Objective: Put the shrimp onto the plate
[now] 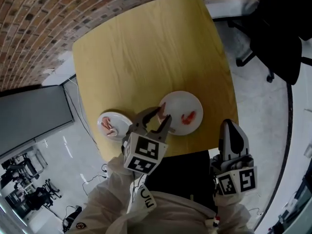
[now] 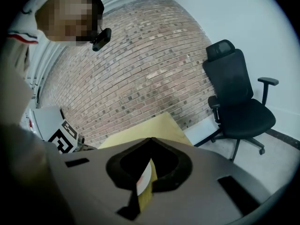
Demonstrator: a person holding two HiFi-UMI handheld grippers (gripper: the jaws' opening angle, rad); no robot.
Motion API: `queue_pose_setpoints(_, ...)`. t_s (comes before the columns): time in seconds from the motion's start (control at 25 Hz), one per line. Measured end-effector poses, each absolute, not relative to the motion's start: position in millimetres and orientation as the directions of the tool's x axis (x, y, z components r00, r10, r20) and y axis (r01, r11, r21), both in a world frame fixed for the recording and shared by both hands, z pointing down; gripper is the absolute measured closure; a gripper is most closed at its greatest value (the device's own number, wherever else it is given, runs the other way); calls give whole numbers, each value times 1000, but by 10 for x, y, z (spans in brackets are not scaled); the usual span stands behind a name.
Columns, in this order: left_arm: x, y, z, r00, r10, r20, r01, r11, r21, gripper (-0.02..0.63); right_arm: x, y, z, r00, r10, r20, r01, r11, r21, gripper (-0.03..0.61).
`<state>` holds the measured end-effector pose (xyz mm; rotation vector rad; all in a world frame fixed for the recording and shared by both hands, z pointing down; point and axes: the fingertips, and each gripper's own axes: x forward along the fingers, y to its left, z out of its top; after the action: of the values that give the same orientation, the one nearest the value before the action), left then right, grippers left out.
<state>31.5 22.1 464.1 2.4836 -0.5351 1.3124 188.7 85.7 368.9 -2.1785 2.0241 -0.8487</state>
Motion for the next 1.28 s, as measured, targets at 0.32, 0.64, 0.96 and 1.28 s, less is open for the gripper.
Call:
queue_pose_setpoints(0.32, 751, 299, 4720, 531, -128, 838, -318, -946, 57, 461, 2207, 1090, 3740, 73, -929, 364, -891, -224, -394, 554)
queue_pose_setpoints(0.64, 1040, 375, 4791, 528, -100, 843, -276, -959, 59, 461, 2476, 1285, 3753, 135, -920, 369, -877, -284, -387, 554)
queue_pose_setpoints(0.96, 1097, 369, 4890, 517, -100, 850, -282, -957, 59, 460, 2539, 1364, 3813, 142, -915, 378, -870, -298, -393, 554)
queue_pose_setpoints(1.28, 1145, 383, 4915, 531, -94, 842, -311, -946, 91, 460, 2572, 1363, 3850, 138, -912, 387, -868, -300, -396, 554)
